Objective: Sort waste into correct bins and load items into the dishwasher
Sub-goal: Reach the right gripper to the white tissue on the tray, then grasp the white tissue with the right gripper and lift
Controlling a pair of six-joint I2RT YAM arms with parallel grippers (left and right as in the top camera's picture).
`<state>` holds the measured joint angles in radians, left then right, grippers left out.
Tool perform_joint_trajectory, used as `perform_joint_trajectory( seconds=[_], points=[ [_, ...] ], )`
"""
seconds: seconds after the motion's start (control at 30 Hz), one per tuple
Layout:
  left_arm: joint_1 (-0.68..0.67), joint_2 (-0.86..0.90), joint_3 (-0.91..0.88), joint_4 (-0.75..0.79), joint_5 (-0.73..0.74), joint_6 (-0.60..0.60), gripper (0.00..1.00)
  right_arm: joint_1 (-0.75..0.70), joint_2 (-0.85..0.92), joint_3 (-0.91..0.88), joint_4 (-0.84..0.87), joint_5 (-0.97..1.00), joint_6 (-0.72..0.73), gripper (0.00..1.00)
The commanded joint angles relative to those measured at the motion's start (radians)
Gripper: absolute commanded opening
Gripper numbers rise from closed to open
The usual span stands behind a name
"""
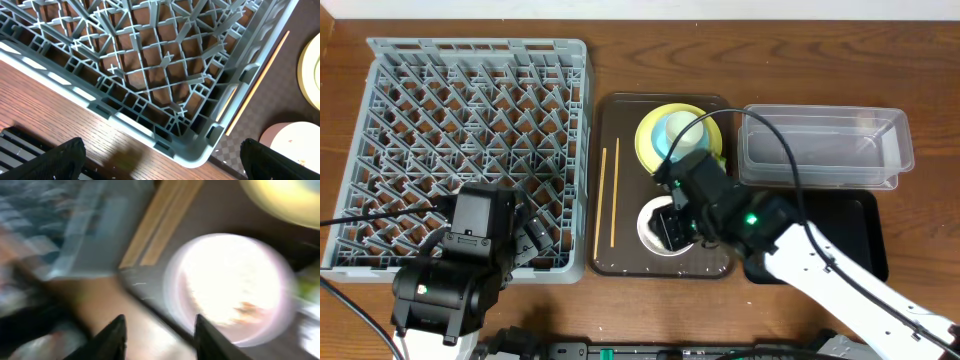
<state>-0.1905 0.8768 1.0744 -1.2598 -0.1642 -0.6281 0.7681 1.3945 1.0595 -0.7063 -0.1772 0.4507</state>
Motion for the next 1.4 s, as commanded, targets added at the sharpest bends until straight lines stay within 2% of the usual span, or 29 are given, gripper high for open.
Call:
perform_joint_trajectory(
  seconds=[0.0, 0.1, 0.17, 0.37, 1.1, 1.37],
  points=[
    [0.004, -0.002, 0.006, -0.005, -0.016, 0.006, 1.0, -0.014, -0.002, 0.006, -0.067, 0.422, 0.117, 0.4],
    [0.004, -0.002, 0.006, -0.005, -0.016, 0.006, 1.0, -0.061, -0.002, 0.006, -0.162, 0.503, 0.14, 0.41],
    [0.004, -0.002, 0.006, -0.005, -0.016, 0.006, 1.0, -0.102, -0.002, 0.003, -0.201, 0.505, 0.138, 0.38],
    [0.004, -0.002, 0.006, -0.005, -0.016, 0.006, 1.0, -0.167, -0.002, -0.04, -0.187, 0.432, 0.064, 0.34],
    [0.004, -0.002, 0.006, -0.005, -0.016, 0.006, 1.0, -0.168, -0.001, -0.421, 0.426, 0.436, 0.069, 0.29],
    [0.004, -0.002, 0.006, -0.005, -0.016, 0.006, 1.0, -0.168, -0.001, -0.481, 0.534, 0.45, 0.069, 0.33]
  ],
)
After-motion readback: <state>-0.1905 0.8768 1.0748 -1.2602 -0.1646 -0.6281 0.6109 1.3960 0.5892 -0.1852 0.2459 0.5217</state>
